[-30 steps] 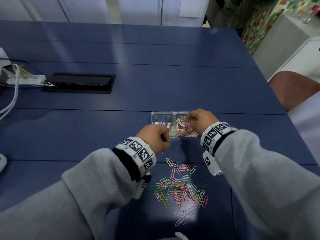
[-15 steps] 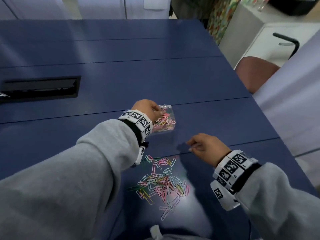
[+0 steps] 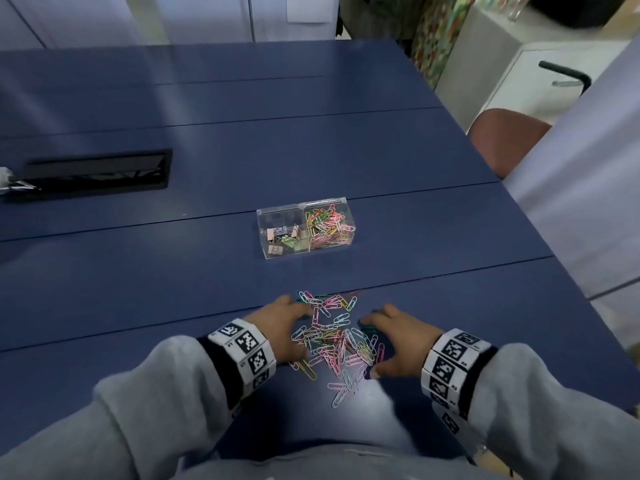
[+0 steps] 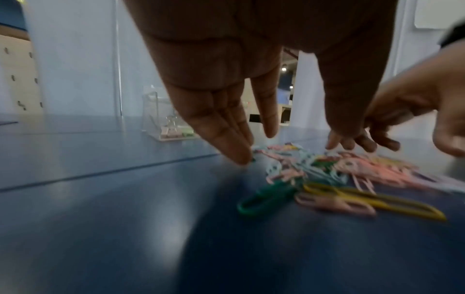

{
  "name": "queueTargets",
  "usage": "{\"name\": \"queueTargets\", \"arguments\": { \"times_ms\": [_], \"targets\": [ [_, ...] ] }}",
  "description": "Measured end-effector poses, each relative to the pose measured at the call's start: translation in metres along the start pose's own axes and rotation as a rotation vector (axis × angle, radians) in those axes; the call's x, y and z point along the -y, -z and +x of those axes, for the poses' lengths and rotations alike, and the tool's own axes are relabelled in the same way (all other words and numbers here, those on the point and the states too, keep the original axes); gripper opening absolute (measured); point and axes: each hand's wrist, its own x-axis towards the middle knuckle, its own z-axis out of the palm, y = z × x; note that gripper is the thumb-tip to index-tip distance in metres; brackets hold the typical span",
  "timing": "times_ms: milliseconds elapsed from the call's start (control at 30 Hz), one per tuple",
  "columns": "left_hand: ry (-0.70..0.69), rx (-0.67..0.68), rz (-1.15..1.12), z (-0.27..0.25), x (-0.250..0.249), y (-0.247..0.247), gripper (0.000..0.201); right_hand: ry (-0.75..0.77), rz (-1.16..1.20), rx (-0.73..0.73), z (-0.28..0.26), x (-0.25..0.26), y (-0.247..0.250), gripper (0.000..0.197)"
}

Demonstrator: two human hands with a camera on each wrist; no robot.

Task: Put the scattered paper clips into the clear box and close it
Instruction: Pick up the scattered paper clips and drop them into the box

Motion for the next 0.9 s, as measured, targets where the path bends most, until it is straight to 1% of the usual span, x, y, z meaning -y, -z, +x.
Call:
{"name": "queueTargets", "arguments": {
  "times_ms": [67,100,200,267,333,433,500,567,667,767,833,900],
  "targets": [
    [0.018,0.015,0.026,-0.001,0.000,-0.012,0.082,0.016,-0.033,-0.009,0.000,0.006,-0.008,0.089],
    [0.022,0.011,0.038,-0.002,-0.002,-0.016,0.087,0.029,-0.054,-0.013,0.000,0.009,-0.011,0.090],
    [0.007,0.000,0.085,-0.002,-0.008,-0.026,0.088,0.078,-0.111,-0.033,0.001,0.018,-0.019,0.089],
    [0.003,-0.005,0.130,-0.002,-0.009,-0.030,0.082,0.084,-0.120,-0.049,0.002,0.021,-0.021,0.079],
    [0.006,-0.009,0.149,-0.001,-0.009,-0.032,0.075,0.078,-0.116,-0.061,0.004,0.023,-0.020,0.063],
    [-0.004,-0.031,0.137,0.001,-0.010,-0.033,0.058,0.075,-0.106,-0.071,0.004,0.024,-0.018,0.045],
    [-0.019,-0.051,0.126,0.003,-0.011,-0.033,0.044,0.079,-0.119,-0.068,0.004,0.024,-0.018,0.040],
    [-0.033,-0.049,0.117,0.005,-0.012,-0.033,0.035,0.078,-0.128,-0.075,0.006,0.025,-0.018,0.038],
    [-0.049,-0.041,0.107,0.008,-0.012,-0.032,0.029,0.063,-0.131,-0.077,0.009,0.026,-0.018,0.036],
    [-0.060,-0.040,0.108,0.008,-0.010,-0.029,0.026,0.046,-0.119,-0.088,0.012,0.024,-0.016,0.023],
    [-0.079,-0.065,0.109,0.007,-0.009,-0.026,0.021,0.047,-0.109,-0.081,0.014,0.022,-0.014,0.017],
    [-0.095,-0.118,0.070,0.005,-0.006,-0.022,0.015,0.042,-0.088,-0.071,0.016,0.017,-0.011,0.015]
  ]
}}
